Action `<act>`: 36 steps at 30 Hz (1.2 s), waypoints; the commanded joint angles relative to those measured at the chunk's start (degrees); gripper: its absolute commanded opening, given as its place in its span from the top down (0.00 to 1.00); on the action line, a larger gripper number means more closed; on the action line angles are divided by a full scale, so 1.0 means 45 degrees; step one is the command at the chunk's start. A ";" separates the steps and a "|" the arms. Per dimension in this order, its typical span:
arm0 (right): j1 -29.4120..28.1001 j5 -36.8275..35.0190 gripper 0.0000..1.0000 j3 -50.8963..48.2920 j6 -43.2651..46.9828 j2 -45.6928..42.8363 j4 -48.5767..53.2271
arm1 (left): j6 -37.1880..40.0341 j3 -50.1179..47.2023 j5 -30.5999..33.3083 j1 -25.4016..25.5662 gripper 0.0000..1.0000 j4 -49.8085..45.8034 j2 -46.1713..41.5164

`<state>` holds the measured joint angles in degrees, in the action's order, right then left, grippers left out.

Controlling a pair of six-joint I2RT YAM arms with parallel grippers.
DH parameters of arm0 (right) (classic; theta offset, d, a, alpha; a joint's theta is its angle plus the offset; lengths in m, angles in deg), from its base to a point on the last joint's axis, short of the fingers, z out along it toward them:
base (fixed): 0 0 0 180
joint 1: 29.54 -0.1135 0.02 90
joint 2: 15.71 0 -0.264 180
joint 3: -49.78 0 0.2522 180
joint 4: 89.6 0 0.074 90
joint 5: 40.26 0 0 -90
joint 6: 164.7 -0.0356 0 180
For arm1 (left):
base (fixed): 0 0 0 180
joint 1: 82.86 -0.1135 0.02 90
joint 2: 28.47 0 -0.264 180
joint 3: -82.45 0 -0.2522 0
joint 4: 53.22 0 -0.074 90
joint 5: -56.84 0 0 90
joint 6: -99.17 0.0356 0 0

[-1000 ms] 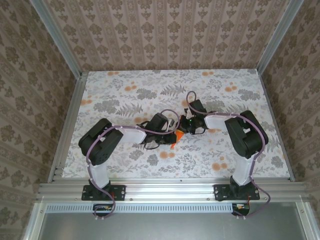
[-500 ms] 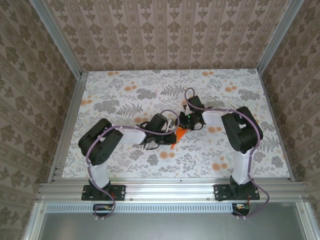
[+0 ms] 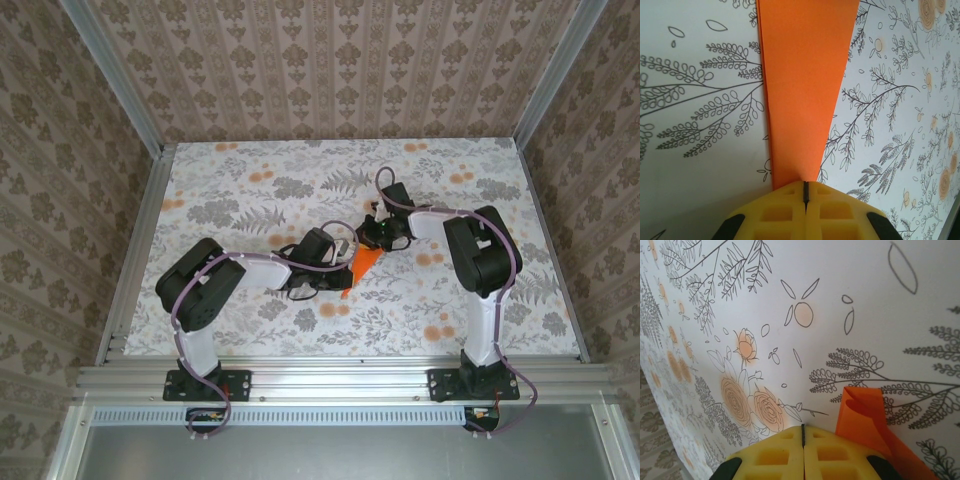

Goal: Fold a paper plane with a square sheet of paper (pick it up from the middle)
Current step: Fold the wing for the fifth time at the center of the table, then turn over a paper plane at the center of the table.

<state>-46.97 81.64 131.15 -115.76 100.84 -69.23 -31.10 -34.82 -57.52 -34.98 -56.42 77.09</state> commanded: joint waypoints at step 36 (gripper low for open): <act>0.2378 -0.5592 0.06 -0.6141 0.0102 -1.0583 0.1306 | 0.3352 0.5797 0.6116 0.2022 0.43 -0.9571 -0.0122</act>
<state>-37.33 61.12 105.82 -113.03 56.43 -65.12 -18.86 -10.98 -35.06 -26.17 -93.64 73.35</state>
